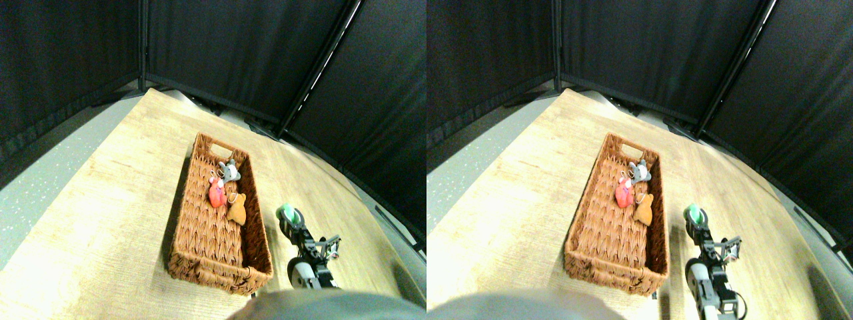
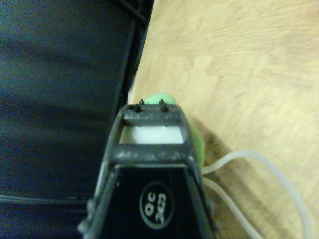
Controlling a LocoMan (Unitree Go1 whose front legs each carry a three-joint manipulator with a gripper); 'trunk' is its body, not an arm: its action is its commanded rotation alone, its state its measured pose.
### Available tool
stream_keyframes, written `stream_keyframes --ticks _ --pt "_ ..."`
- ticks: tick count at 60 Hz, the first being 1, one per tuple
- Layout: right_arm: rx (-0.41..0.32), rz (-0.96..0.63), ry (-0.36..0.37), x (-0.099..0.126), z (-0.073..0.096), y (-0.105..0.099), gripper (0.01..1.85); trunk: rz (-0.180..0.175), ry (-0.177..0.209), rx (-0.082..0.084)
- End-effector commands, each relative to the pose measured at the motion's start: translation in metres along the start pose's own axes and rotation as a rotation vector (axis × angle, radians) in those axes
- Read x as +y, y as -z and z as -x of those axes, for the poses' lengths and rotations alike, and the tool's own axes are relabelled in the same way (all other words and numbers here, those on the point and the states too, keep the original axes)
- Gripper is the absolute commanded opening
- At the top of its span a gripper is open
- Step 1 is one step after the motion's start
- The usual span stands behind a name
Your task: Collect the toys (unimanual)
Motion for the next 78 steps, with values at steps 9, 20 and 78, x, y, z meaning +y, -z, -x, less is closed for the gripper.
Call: stream_keyframes --ticks 9,20,78 --pt "0.054 0.066 -0.047 0.030 -0.013 0.011 0.06 0.043 -0.030 -0.010" --pt "0.067 0.119 -0.074 0.049 -0.016 0.022 0.06 0.072 -0.049 -0.017" --pt "0.247 0.038 -0.166 0.092 -0.035 0.113 0.06 0.183 -0.128 -0.052"
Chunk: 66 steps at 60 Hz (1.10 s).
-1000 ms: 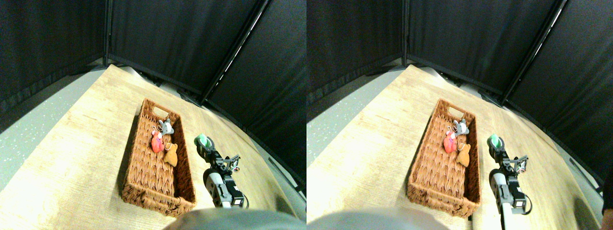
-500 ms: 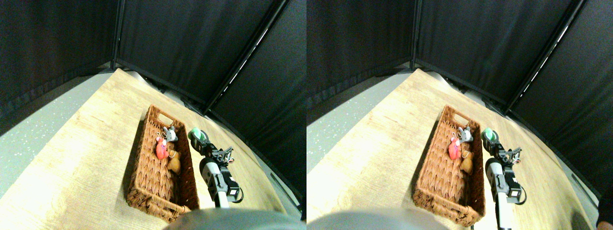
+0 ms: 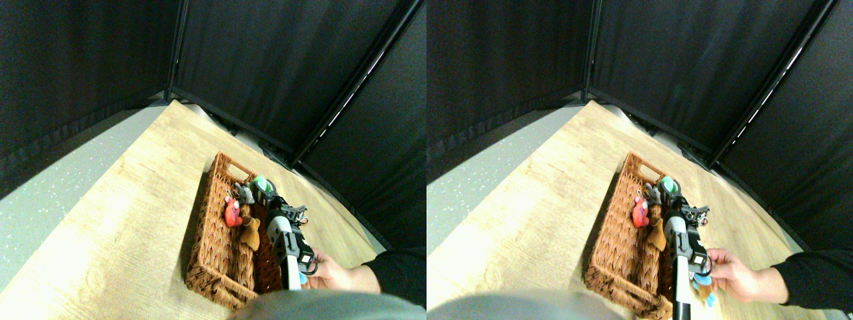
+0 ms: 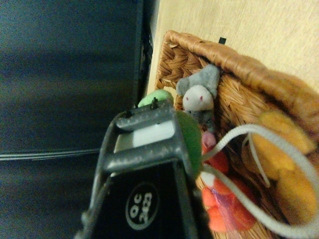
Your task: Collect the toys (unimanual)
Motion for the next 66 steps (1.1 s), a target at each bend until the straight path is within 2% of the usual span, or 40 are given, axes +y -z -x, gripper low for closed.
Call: stream_keyframes --ticks 1,5,8,14,15,21,24,28,35,38,40,45,54,61,66 --pt "-0.050 0.005 -0.060 0.006 -0.002 0.001 0.06 0.106 -0.022 0.011" --pt "-0.058 0.008 -0.090 0.003 -0.004 0.004 0.06 0.104 -0.022 0.011" --pt "-0.098 0.069 -0.127 -0.003 -0.005 0.003 0.06 0.100 -0.021 0.014" --pt "-0.132 0.071 -0.133 -0.006 -0.004 0.003 0.06 0.097 -0.020 0.016" --pt "-0.156 0.047 -0.115 -0.010 -0.004 0.004 0.06 0.095 -0.019 0.020" --pt "-0.141 0.037 -0.110 -0.015 -0.006 0.002 0.06 0.090 -0.016 0.024" --pt "-0.158 0.014 -0.099 -0.015 -0.005 0.001 0.06 0.086 -0.012 0.025" --pt "-0.149 0.049 -0.113 -0.015 -0.004 -0.001 0.06 0.084 -0.010 0.025" --pt "-0.169 0.068 -0.141 -0.019 -0.004 -0.004 0.39 0.076 -0.005 0.026" --pt "-0.180 0.071 -0.152 -0.021 -0.003 -0.005 0.44 0.072 -0.001 0.029" --pt "-0.213 0.095 -0.171 -0.023 -0.002 -0.005 0.45 0.068 0.001 0.029" --pt "-0.234 0.088 -0.175 -0.028 0.000 -0.008 0.50 0.061 0.003 0.029" --pt "-0.230 0.078 -0.157 -0.031 0.003 -0.020 0.51 0.048 0.013 0.031" --pt "-0.245 0.099 -0.142 -0.025 0.007 -0.030 0.50 0.039 0.022 0.031" --pt "-0.228 0.118 -0.161 -0.018 0.008 -0.037 0.48 0.035 0.029 0.032"
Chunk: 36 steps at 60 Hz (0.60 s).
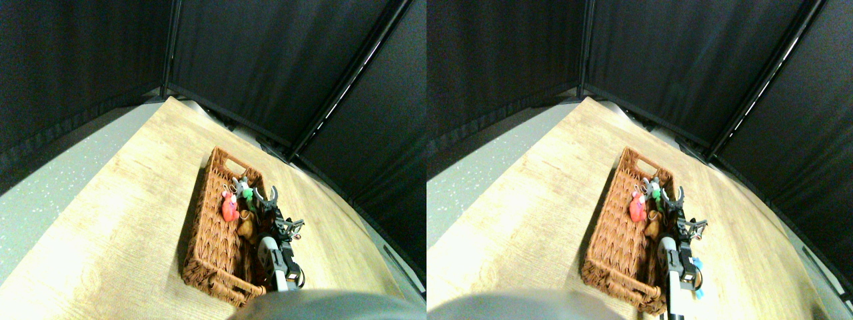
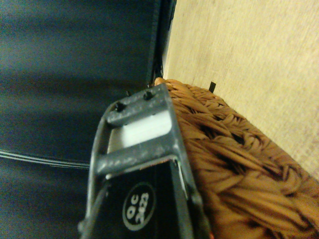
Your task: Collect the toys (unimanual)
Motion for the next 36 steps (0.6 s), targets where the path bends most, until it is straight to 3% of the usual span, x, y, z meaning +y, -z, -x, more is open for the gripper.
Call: stream_keyframes --ticks 1,18,36 --pt "-0.013 0.029 -0.037 0.012 -0.002 -0.010 0.48 0.053 0.005 0.013" --pt "-0.007 0.067 -0.049 0.036 -0.007 -0.042 0.40 0.045 0.027 0.012" --pt "-0.135 0.057 -0.038 0.025 0.009 -0.069 0.36 0.032 0.043 0.018"
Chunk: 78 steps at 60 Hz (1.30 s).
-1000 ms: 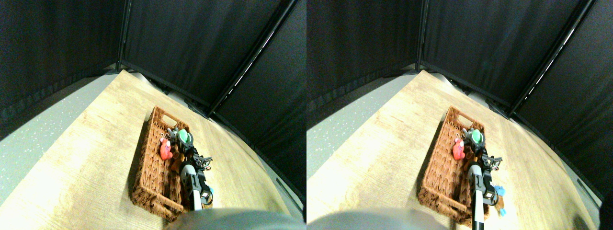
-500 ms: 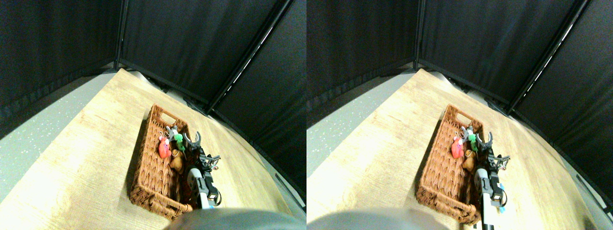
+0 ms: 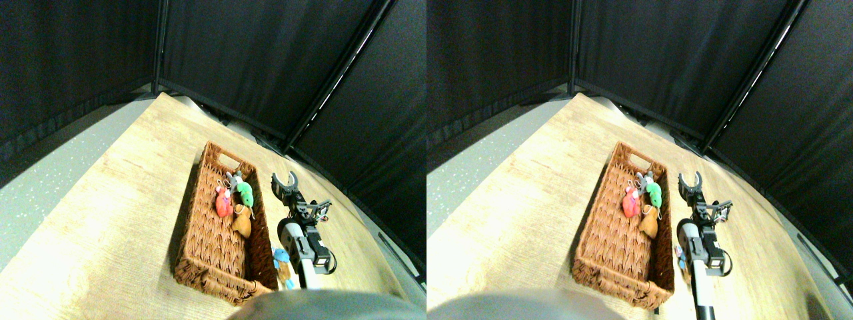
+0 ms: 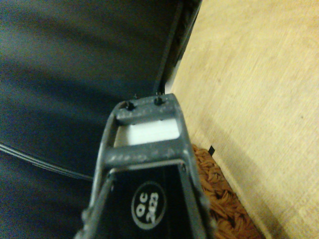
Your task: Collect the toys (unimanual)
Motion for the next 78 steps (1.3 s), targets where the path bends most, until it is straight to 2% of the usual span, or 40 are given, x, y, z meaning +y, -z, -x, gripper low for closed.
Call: stream_keyframes --ticks 1,8,10,18,24,27,33,41,47,61,66,72,78 --pt "-0.067 -0.019 -0.059 0.002 0.005 -0.009 0.36 0.039 0.010 0.006" --pt "-0.079 -0.026 -0.067 -0.022 0.015 -0.018 0.38 0.030 0.012 0.011" --pt "-0.062 -0.041 -0.081 -0.031 0.018 -0.019 0.39 0.027 0.013 0.012" --pt "-0.113 -0.094 -0.038 -0.058 0.033 -0.019 0.43 0.017 0.017 0.021" --pt "-0.143 -0.119 0.006 -0.070 0.044 -0.016 0.46 0.012 0.018 0.024" --pt "-0.145 -0.132 0.023 -0.074 0.047 -0.015 0.50 0.011 0.020 0.028" --pt "-0.121 -0.151 0.050 -0.079 0.054 -0.012 0.50 0.010 0.021 0.026" --pt "-0.104 -0.165 0.092 -0.081 0.065 -0.008 0.61 0.011 0.019 0.028" --pt "-0.082 -0.175 0.112 -0.082 0.071 -0.008 0.72 0.014 0.018 0.027" --pt "-0.071 -0.212 0.181 -0.090 0.078 -0.007 0.79 0.019 0.015 0.034" --pt "-0.088 -0.254 0.241 -0.100 0.079 -0.004 0.90 0.018 0.014 0.036" --pt "-0.094 -0.297 0.280 -0.113 0.081 -0.002 0.95 0.020 0.009 0.041" --pt "-0.098 -0.360 0.311 -0.125 0.079 -0.001 0.92 0.019 0.006 0.042"
